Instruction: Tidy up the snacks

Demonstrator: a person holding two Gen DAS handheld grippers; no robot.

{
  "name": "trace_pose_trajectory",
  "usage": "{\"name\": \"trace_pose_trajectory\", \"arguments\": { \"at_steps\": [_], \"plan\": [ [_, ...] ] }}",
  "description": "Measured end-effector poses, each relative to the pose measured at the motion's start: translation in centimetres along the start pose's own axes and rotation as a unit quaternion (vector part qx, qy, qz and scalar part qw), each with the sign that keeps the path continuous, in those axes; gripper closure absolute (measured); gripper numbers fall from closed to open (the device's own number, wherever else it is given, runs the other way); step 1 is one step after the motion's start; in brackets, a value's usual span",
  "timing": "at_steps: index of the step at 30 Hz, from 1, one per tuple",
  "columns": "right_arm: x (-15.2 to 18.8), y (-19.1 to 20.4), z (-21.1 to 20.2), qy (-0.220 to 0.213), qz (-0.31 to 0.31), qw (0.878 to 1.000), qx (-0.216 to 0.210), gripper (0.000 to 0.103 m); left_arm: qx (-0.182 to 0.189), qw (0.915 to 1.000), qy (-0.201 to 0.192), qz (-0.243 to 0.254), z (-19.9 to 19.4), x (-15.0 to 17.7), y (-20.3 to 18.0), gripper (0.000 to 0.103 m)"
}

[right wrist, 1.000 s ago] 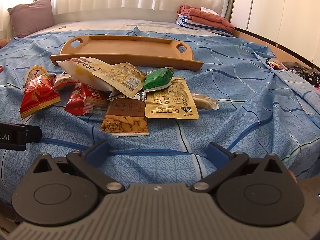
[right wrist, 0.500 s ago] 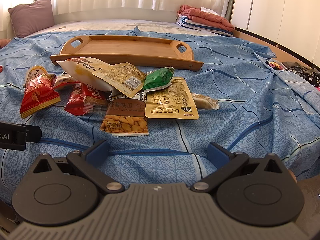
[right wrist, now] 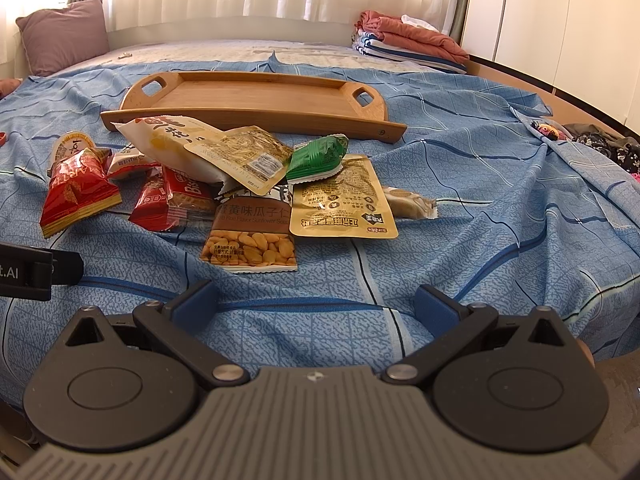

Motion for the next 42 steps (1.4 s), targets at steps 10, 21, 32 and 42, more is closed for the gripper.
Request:
{"name": "trace_pose_trajectory", "arguments": {
  "at_steps": [10,21,32,42],
  "plan": [
    [-0.02,-0.01,-0.02,0.0,0.0,1.0,0.0,0.0,0.0,1.0,0.0,0.0,0.0,0.0,0.01,0.0],
    [0.06,0.03,0.01,-0.001,0.0,1.0,0.0,0.0,0.0,1.0,0.0,0.0,0.0,0.0,0.0,0.0],
    [0.11,0.05,-0.22,-0.006,0.001,1.0,-0.001,0.0,0.0,1.0,0.0,0.0,0.01,-0.01,-0.01,0.0],
    [0.06,0.07,-0.29,-0.007,-0.002,1.0,-0.003,0.0,0.003,0.9998,-0.012,0.013,-0.06,0.14,0.12,0.0]
  ]
}}
Point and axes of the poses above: each gripper's, at about its wrist camera, not at the fingertips, and z roughly the way its jaws point, y to its left, x to its underside, the point moved 3 cm from there along z, roughly the way its jaws point, and after that the axes turned 9 degrees about z, right-handed, at the moved point
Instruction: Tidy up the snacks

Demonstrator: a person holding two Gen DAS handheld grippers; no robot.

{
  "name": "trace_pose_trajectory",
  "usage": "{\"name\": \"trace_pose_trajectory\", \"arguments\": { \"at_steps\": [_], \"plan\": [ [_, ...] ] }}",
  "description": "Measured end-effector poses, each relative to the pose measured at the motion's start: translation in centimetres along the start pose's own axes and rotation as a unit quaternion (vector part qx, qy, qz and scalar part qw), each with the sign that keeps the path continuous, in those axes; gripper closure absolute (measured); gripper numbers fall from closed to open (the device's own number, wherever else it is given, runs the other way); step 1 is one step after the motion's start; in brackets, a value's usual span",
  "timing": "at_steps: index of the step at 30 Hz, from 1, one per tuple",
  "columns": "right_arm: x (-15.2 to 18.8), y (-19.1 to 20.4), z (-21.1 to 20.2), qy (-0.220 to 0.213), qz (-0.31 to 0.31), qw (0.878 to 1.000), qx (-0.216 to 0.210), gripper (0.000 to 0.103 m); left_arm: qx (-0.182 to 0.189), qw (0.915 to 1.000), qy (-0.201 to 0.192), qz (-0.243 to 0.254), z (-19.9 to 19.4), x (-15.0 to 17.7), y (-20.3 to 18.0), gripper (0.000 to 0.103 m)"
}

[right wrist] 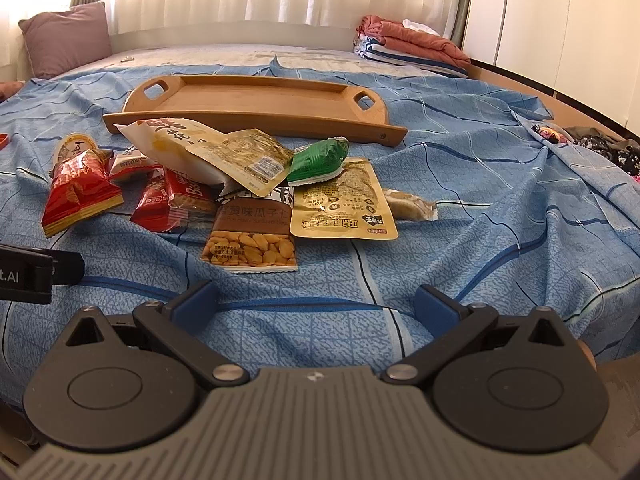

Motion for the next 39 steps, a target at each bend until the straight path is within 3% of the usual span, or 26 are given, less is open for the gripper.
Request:
{"name": "trace_pose_trajectory", "arguments": {
  "at_steps": [10,13,17,22,24,30,35,39],
  "plan": [
    [0.1,-0.2,-0.1,-0.003,0.005,1.0,-0.003,0.0,-0.001,0.9997,-0.019,0.018,0.1,0.3,-0.2,0.0],
    [-0.2,-0.3,-0.1,-0.005,0.012,1.0,-0.02,0.0,-0.003,0.9988,-0.035,0.035,0.2,0.5,-0.4,0.0],
    [-0.8,-0.4,-0.4,-0.018,0.024,0.998,-0.052,0.003,0.008,0.9994,-0.029,0.018,-0.2,0.1,0.1,0.001],
    [-1.8,-0.4,-0.4,-0.034,0.033,0.997,-0.061,0.015,0.023,0.9984,-0.051,0.008,-1.2,-0.5,0.0,0.021],
    [-2.2,-0.6,-0.5,-0.051,0.029,0.997,-0.054,0.019,0.031,0.9972,-0.068,0.002,-1.9,-0.9,-0.1,0.034],
    [-4.6,-2.7,0.9,-0.055,0.042,0.997,-0.03,0.02,0.029,0.9946,-0.087,-0.049,-1.5,-2.7,0.7,0.047],
    [-5.6,-3.1,2.8,-0.043,0.024,0.998,-0.029,0.032,0.043,0.9931,-0.079,-0.074,0.0,-3.6,0.4,0.046],
    [-5.9,-2.4,3.9,-0.033,0.002,0.999,-0.038,0.034,0.025,0.9946,-0.074,-0.068,1.0,-4.0,-0.3,0.037]
  ]
}}
Point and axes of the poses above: each gripper's, at about its wrist camera, not at the fingertips, and z roughly the way its jaws point, y to its left, x to its underside, the point moved 3 cm from there along z, roughly the way its jaws point, and after that the axes turned 9 degrees about z, right-handed, at the moved point
